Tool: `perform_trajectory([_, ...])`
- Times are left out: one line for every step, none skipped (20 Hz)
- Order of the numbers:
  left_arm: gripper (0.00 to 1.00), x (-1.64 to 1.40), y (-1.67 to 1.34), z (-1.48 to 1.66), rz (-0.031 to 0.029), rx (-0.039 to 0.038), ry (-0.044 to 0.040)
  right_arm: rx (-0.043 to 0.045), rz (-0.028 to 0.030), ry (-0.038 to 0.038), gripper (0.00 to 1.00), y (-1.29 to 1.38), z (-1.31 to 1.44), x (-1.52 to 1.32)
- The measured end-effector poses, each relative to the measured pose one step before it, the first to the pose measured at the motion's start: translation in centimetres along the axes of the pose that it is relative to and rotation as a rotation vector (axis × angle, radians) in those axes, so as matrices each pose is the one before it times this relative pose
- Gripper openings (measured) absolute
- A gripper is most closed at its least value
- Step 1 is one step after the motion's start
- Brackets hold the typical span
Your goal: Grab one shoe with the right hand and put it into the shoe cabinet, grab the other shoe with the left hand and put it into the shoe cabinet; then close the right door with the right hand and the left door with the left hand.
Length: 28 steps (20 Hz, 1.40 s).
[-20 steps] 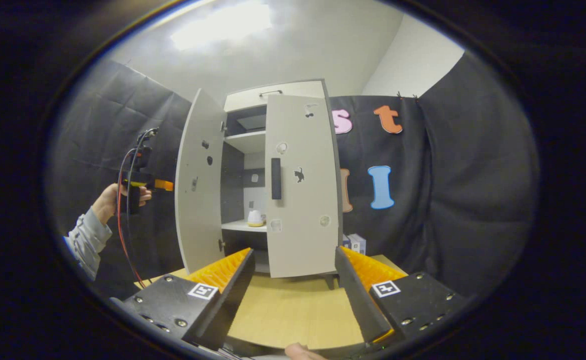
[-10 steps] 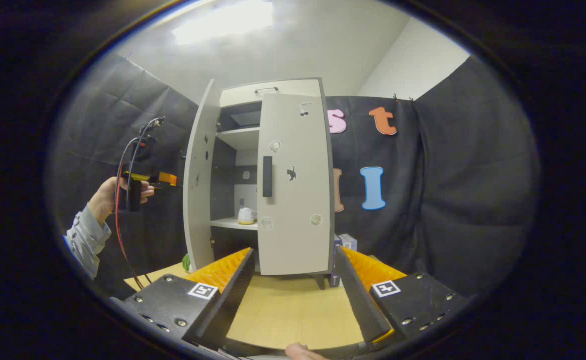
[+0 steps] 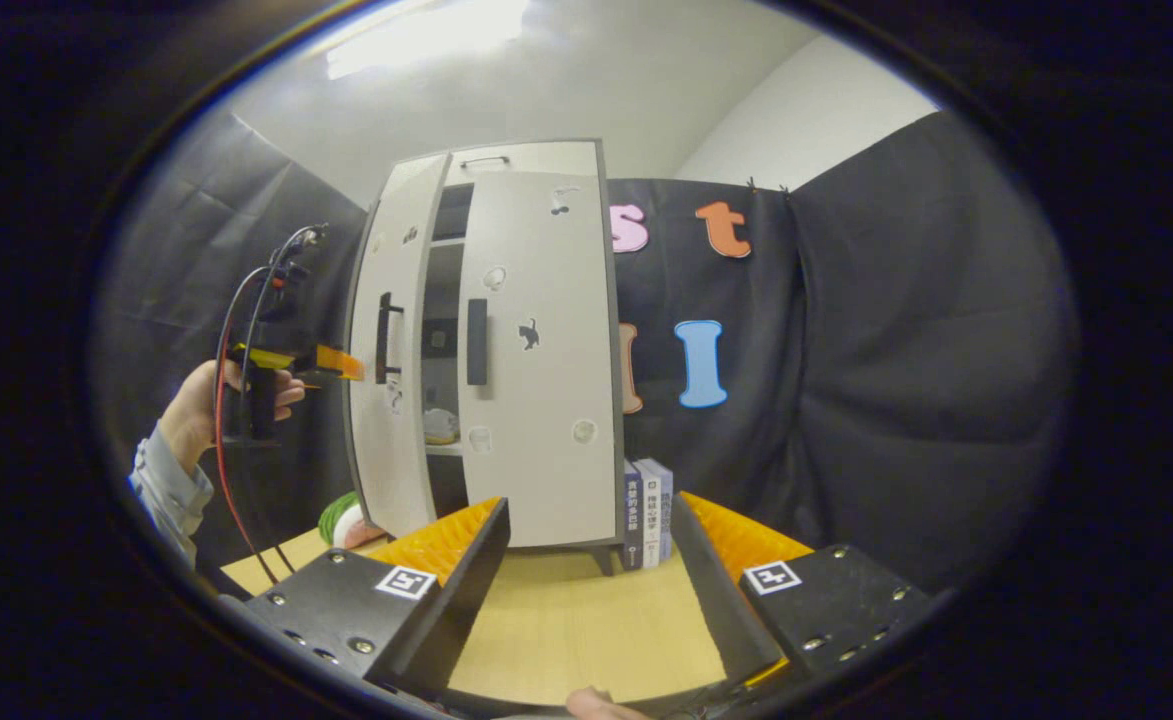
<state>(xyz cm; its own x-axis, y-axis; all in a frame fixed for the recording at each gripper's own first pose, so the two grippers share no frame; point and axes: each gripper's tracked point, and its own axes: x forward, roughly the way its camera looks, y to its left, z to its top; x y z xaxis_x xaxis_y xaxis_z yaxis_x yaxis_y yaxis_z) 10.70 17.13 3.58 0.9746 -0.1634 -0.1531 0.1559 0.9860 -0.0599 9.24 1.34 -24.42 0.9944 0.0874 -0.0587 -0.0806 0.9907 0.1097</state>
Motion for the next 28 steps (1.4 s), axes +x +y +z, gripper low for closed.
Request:
perform_trajectory([0.95,-0.725,-0.628,-0.056,-0.00496,0.01437,-0.01142,0.00082,-0.00806,0.00875,0.96,-0.302,-0.291,0.251])
perform_trajectory([0.95,-0.444,-0.722,-0.223,-0.01016,0.00784,-0.00819,0.00186,-0.00675,0.00645,0.96,-0.145,-0.167,0.255])
perform_trajectory([0.94,-0.103,-0.778,-0.163,-0.00646,0.00772,-0.01184,0.00326,-0.00499,0.0075,0.96,-0.129,-0.215,0.261])
perform_trajectory([0.95,-0.624,-0.36,0.002,0.00088,0.00796,-0.0098,0.01082,0.00128,0.0069,0.96,-0.012,-0.226,0.133])
perform_trajectory([0.95,-1.004,-0.125,-0.065,0.00471,0.00557,-0.01019,0.01306,0.00874,0.00763,0.96,0.054,-0.272,0.282])
perform_trajectory([0.96,-1.026,-0.329,-0.055,-0.0045,0.00599,-0.0016,0.00932,0.00649,0.00955,0.96,0.058,-0.287,-0.012])
perform_trajectory([0.96,-1.123,-0.519,0.041,-0.0143,-0.00037,-0.01066,0.00301,0.0025,0.00226,0.96,-0.082,-0.125,-0.23])
perform_trajectory([0.95,-1.085,-0.58,0.156,-0.02173,-0.0007,-0.01364,-0.00302,-0.00602,-0.00203,0.96,-0.13,0.094,-0.105])
perform_trajectory([0.92,-1.201,-0.352,0.1,-0.01521,0.00173,-0.0129,-0.00235,-0.00795,-0.00262,0.96,-0.184,0.088,-0.184])
perform_trajectory([0.95,-1.177,-0.139,-0.065,-0.00387,0.00322,-0.00504,0.00467,-0.00201,-0.00874,0.96,0.048,0.295,-0.172])
perform_trajectory([0.92,-1.19,-0.008,-0.196,0.00065,0.00751,0.00005,0.00967,0.0085,-0.01099,0.96,0.291,0.316,-0.271])
perform_trajectory([0.95,-1.153,0.219,-0.058,0.01149,0.00321,-0.00419,0.01068,0.00802,-0.00592,0.96,0.341,0.254,-0.185])
perform_trajectory([0.95,-1.057,0.175,-0.058,0.00475,0.0066,-0.01261,0.00155,0.00368,-0.00186,0.96,0.22,0.071,-0.054])
perform_trajectory([0.95,-1.07,0.165,-0.265,0.00195,0.00131,-0.00675,-0.01521,-0.00277,-0.00021,0.96,0.125,0.057,-0.046])
perform_trajectory([0.91,-1.105,0.186,-0.423,0.00117,-0.00175,-0.0039,-0.02039,-0.00748,-0.00256,0.96,-0.003,0.101,-0.149])
perform_trajectory([0.95,-1.086,0.211,-0.686,0.00383,-0.00099,0.00595,-0.01593,0.00014,-0.00383,0.96,0.295,0.179,-0.075])
perform_trajectory([0.95,-1.043,0.306,-0.692,0.00533,-0.00189,0.0109,-0.00561,0.0116,-0.00628,0.96,0.62,0.107,-0.173])
perform_trajectory([0.95,-0.939,0.275,-0.595,0.00463,-0.00562,0.00462,0.00422,0.01736,-0.00748,0.96,0.72,0.257,-0.187])
perform_trajectory([0.95,-0.896,0.139,-0.678,0.0037,-0.0048,0.01292,0.00586,0.02221,-0.01324,0.96,0.715,0.402,-0.088])
perform_trajectory([0.95,-0.876,-0.259,-0.65,-0.01158,-0.00412,0.00327,0.00694,0.01508,-0.01333,0.94,0.588,0.365,-0.182])
perform_trajectory([0.95,-0.755,-0.346,-0.47,-0.01468,-0.00102,0.00267,0.00144,0.00906,-0.0075,0.95,0.323,0.219,-0.311])
perform_trajectory([0.92,-0.851,-0.128,-0.99,-0.00339,0.00745,0.02928,-0.00326,0.0008,-0.00286,0.96,0.215,0.056,-0.299])
perform_trajectory([0.92,-0.812,0.054,-0.901,0.00185,0.00797,0.02107,-0.00523,-0.00003,-0.00452,0.96,0.087,0.054,-0.236])
perform_trajectory([0.96,-0.699,0.02,-0.561,0.00308,0.00607,0.00685,-0.00577,-0.00084,-0.00237,0.96,0.185,0.088,-0.17])
perform_trajectory([0.96,-0.71,-0.018,-0.337,0.00467,0.00239,0.00015,-0.00651,0.00146,-0.00224,0.96,0.15,0.012,-0.186])
perform_trajectory([0.96,-0.687,0.066,-0.408,0.00545,0.00076,-0.00038,-0.00006,0.0003,-0.00313,0.96,0.125,0.094,-0.097])
perform_trajectory([0.96,-0.628,0.062,-0.179,0.00692,0.00221,-0.00804,0.00409,0.00014,-0.00384,0.96,0.076,0.07,-0.13])
perform_trajectory([0.96,-0.292,0.151,0.064,0.00949,0.00729,-0.00906,0.00357,0.00144,-0.00353,0.98,0.111,0.07,-0.149])
